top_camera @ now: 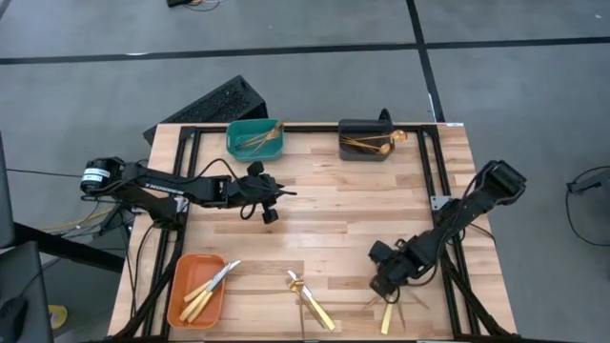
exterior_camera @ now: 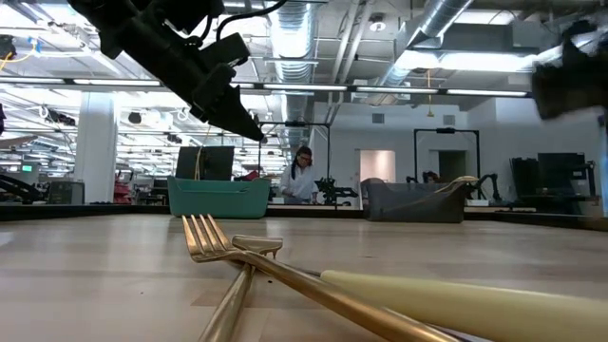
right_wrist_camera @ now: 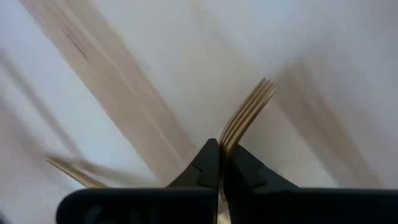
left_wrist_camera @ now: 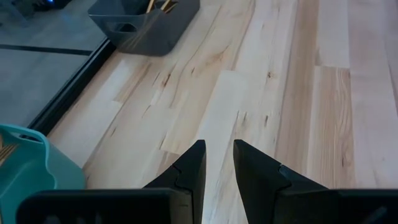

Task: Sort silverware by color (type)
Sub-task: Put the gold fork into the green bin

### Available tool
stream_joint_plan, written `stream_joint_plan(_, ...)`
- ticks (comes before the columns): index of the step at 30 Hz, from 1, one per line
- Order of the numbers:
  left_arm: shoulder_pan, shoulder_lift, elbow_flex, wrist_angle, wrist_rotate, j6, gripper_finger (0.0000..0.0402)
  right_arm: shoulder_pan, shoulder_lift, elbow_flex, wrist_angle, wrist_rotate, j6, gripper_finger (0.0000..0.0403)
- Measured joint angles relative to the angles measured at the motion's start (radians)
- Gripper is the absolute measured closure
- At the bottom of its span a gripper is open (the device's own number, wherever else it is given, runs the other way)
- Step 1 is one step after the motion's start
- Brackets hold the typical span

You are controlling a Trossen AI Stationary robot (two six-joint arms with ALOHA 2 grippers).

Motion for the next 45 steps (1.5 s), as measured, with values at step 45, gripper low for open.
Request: stream_joint_plan(45,-0.123,0.103,0.002,0.601,0.215,0.099,0.0236,-0.592,-0.206,-0.22,1.511,-0.175,-1.388,0.0374)
